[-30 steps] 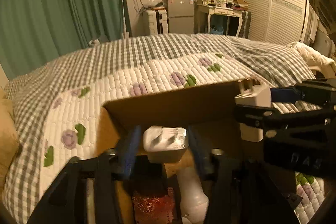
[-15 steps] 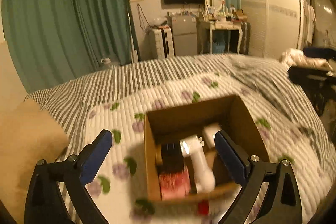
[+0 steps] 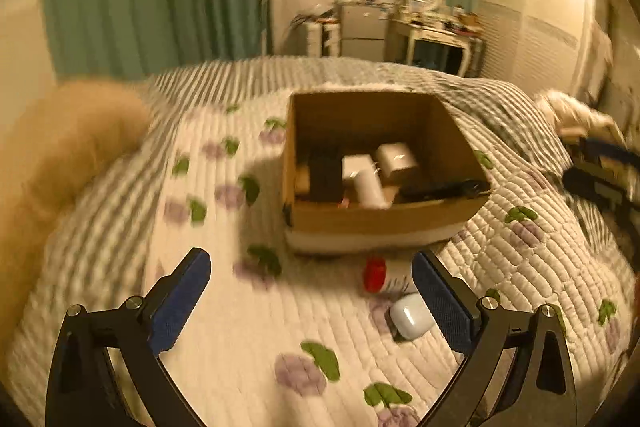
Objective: Organize rigid objects
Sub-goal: 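Grasp the light-blue earbud case with the right tool while the left tool grasps the white bottle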
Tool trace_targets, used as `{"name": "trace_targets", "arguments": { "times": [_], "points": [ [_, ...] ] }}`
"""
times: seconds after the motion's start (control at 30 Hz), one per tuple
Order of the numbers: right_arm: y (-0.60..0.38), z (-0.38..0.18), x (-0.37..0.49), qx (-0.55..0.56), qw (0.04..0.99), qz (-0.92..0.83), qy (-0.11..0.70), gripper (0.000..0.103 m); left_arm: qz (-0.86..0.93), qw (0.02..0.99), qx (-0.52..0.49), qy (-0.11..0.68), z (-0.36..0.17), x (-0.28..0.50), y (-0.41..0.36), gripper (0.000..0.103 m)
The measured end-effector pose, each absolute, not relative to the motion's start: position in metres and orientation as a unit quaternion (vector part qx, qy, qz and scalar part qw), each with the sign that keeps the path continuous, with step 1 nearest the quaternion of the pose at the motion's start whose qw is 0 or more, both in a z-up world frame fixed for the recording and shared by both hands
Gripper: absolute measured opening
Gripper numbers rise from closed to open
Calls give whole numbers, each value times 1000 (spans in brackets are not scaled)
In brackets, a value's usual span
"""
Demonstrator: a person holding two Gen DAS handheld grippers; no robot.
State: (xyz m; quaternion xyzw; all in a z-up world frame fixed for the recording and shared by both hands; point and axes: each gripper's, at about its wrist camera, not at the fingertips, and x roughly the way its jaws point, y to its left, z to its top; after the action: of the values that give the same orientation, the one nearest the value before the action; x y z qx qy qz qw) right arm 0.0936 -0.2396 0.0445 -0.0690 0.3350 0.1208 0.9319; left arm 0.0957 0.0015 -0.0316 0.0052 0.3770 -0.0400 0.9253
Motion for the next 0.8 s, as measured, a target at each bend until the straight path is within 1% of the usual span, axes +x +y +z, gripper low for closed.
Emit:
{"name": "trace_targets", "arguments": {
  "times": [0.07, 0.13, 0.3, 0.4, 0.53, 0.6, 0.67, 0.73, 0.8],
  "points": [
    [-237, 24, 96, -69, 927, 117, 351, 103, -22, 924, -34, 379, -45, 93, 12, 103],
    [-234, 3, 100, -69, 920, 111, 370, 103, -4, 924, -45, 380, -57, 92, 15, 103],
    [-211, -56, 119, -80, 880, 137, 449, 103, 11, 926, 0, 379, -83, 91, 6, 103],
    [-202, -79, 130, -70, 859, 149, 485, 102, 13, 925, 20, 379, -96, 88, 1, 102],
    [-206, -107, 146, -34, 834, 145, 531, 102, 16, 918, 8, 397, -108, 91, 10, 102],
    [-207, -112, 149, -21, 830, 151, 536, 98, 21, 916, -3, 401, -109, 93, 16, 102],
    [-203, -114, 150, -18, 827, 163, 538, 98, 21, 916, -4, 400, -111, 92, 16, 102],
    [-196, -122, 152, -17, 819, 175, 547, 92, 23, 916, 2, 401, -111, 93, 17, 102],
    [-188, -133, 155, -25, 807, 182, 561, 81, 25, 915, 4, 402, -112, 93, 17, 102]
  ]
}}
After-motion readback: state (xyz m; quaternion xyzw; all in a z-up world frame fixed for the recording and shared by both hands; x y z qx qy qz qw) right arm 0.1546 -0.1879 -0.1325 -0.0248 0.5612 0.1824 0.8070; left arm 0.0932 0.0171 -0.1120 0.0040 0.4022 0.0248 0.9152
